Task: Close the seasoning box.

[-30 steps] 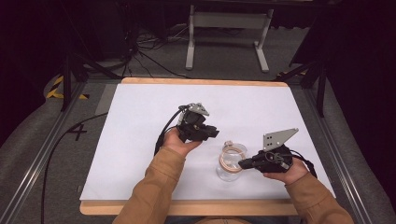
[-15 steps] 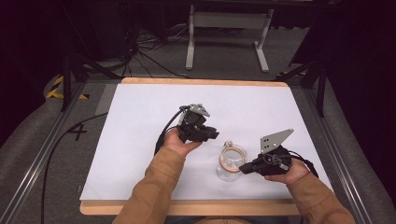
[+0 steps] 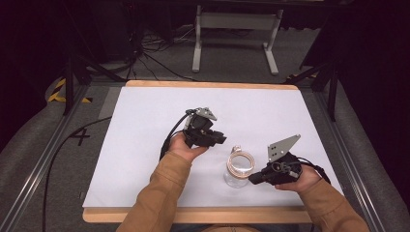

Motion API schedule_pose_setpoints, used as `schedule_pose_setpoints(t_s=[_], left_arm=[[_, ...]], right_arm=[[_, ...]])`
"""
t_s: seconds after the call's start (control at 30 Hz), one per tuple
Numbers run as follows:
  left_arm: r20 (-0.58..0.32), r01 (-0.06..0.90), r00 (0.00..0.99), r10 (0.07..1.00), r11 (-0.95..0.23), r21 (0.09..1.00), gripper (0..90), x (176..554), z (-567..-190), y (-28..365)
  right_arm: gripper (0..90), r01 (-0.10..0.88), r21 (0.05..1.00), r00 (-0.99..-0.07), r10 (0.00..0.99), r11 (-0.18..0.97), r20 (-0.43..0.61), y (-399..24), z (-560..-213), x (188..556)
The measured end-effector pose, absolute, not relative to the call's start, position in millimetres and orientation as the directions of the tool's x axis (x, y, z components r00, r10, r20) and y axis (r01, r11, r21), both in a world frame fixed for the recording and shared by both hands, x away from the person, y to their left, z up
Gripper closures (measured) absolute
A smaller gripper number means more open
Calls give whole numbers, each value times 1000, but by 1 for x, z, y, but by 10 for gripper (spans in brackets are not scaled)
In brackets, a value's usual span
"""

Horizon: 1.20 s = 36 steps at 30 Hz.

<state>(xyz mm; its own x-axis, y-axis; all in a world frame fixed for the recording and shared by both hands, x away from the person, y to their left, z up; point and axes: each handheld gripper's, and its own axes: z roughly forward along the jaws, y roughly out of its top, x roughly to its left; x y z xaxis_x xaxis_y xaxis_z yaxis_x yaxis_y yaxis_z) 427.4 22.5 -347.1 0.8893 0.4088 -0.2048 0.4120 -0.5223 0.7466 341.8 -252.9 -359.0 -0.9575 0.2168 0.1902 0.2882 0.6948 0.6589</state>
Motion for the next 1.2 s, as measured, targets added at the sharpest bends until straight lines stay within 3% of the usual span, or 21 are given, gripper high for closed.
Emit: schedule_pose_setpoints(t_s=[0.5,0.87,1.13,1.2], left_arm=[[-183,421,862,472,-466,778,725,419,-343,40],[-168,457,800,576,-403,793,687,406,-344,76],[-143,464,749,646,-359,810,654,400,-350,103],[-150,475,736,660,-347,808,641,400,-354,109]], right_arm=[[831,270,746,-960,232,609,158,-262,-335,343],[733,248,859,-924,377,448,70,-280,-310,363],[658,261,870,-884,466,417,42,-292,-313,388],[603,269,867,-866,500,419,27,-296,-319,396]])
